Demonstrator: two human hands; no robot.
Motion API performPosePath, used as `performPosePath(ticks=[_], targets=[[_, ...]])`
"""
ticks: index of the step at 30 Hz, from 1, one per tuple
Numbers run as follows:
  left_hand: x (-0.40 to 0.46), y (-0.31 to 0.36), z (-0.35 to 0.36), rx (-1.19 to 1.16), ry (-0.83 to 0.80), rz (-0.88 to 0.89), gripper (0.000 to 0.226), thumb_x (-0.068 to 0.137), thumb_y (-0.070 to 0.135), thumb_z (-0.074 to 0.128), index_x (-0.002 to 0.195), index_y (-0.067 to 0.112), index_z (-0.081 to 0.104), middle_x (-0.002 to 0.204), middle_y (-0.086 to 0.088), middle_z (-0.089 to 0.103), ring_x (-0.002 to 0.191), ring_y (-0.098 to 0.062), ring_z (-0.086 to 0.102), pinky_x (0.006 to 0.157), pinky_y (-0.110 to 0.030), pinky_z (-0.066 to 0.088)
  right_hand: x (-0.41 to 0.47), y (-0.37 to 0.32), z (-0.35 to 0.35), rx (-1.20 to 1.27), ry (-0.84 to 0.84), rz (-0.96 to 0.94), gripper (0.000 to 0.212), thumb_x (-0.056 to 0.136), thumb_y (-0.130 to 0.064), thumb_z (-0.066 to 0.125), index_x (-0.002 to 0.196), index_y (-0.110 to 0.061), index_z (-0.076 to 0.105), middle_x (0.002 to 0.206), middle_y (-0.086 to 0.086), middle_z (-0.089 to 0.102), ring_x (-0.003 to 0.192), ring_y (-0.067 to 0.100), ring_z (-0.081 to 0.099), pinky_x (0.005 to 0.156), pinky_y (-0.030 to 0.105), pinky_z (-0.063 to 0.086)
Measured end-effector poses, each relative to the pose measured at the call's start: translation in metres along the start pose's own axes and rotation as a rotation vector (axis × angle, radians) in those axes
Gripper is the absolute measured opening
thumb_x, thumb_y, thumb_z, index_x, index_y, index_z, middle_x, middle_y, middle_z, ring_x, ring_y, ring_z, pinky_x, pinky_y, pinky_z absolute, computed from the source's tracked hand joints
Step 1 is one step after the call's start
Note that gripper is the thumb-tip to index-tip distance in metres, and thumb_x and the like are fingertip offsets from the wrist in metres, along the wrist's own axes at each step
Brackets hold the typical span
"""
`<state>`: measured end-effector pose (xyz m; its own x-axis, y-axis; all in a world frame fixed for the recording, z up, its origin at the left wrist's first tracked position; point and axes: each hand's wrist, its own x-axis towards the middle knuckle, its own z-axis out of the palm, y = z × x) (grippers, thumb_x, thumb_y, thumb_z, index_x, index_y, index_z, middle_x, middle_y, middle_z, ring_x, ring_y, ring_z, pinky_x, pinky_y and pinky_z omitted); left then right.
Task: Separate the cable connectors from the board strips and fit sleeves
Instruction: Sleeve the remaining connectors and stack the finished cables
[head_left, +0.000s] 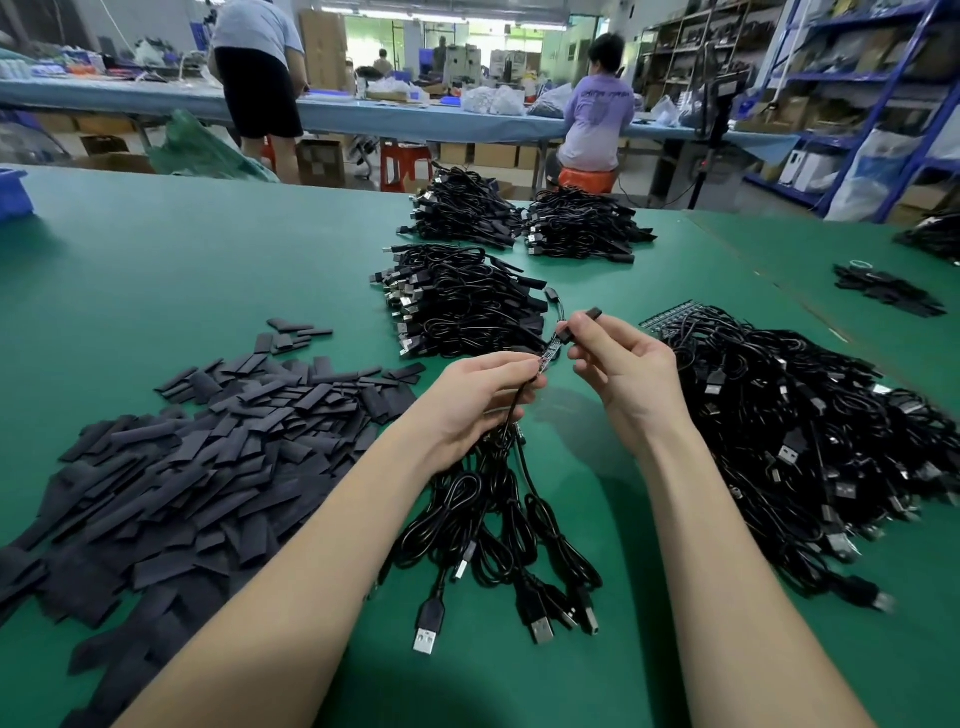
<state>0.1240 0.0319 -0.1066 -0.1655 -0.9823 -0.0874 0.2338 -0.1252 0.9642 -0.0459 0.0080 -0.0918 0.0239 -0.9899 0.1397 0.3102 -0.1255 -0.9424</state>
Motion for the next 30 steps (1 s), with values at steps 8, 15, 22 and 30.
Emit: performPosePath(ticks=[8, 15, 22, 30], targets=[[0.000, 0.001, -0.001, 0.032, -0.004, 0.027, 0.010, 0.096, 0.015, 0.066, 0.102, 0.014, 0.073, 0.083, 0.002, 0.074, 0.073, -0.007, 0.064, 0.070, -0.021, 0.051, 0.000, -0.001, -0.004, -0.045, 0.012, -0.023, 0.014, 0.087, -0.014, 0.079, 0.095, -0.003, 0.077, 0.087, 0.007, 0.076, 0.065, 0.006, 0.062, 0.069, 0.019, 0.056], [-0.003, 0.006, -0.005, 0.051, -0.015, 0.033, 0.010, 0.096, 0.015, 0.066, 0.099, 0.017, 0.075, 0.084, 0.002, 0.074, 0.075, -0.007, 0.066, 0.075, -0.024, 0.051, -0.003, -0.003, -0.003, 0.018, -0.055, 0.009, 0.019, 0.080, -0.021, 0.081, 0.094, -0.009, 0.077, 0.093, 0.009, 0.078, 0.068, 0.006, 0.064, 0.072, 0.018, 0.056], [-0.007, 0.013, -0.010, 0.161, -0.040, 0.073, 0.011, 0.096, 0.017, 0.065, 0.093, 0.022, 0.076, 0.084, 0.005, 0.074, 0.078, -0.004, 0.067, 0.079, -0.025, 0.051, -0.005, -0.005, -0.005, 0.152, -0.157, 0.114, 0.017, 0.078, -0.019, 0.080, 0.091, -0.008, 0.076, 0.095, 0.009, 0.078, 0.080, 0.009, 0.072, 0.076, 0.016, 0.056], [-0.010, 0.014, -0.012, 0.258, -0.033, 0.142, 0.014, 0.094, 0.020, 0.069, 0.088, 0.028, 0.078, 0.086, 0.005, 0.074, 0.085, -0.007, 0.065, 0.088, -0.035, 0.048, -0.011, -0.005, -0.002, 0.112, -0.194, 0.053, 0.017, 0.067, -0.020, 0.086, 0.083, -0.018, 0.082, 0.100, 0.014, 0.078, 0.084, 0.014, 0.073, 0.079, 0.020, 0.058]])
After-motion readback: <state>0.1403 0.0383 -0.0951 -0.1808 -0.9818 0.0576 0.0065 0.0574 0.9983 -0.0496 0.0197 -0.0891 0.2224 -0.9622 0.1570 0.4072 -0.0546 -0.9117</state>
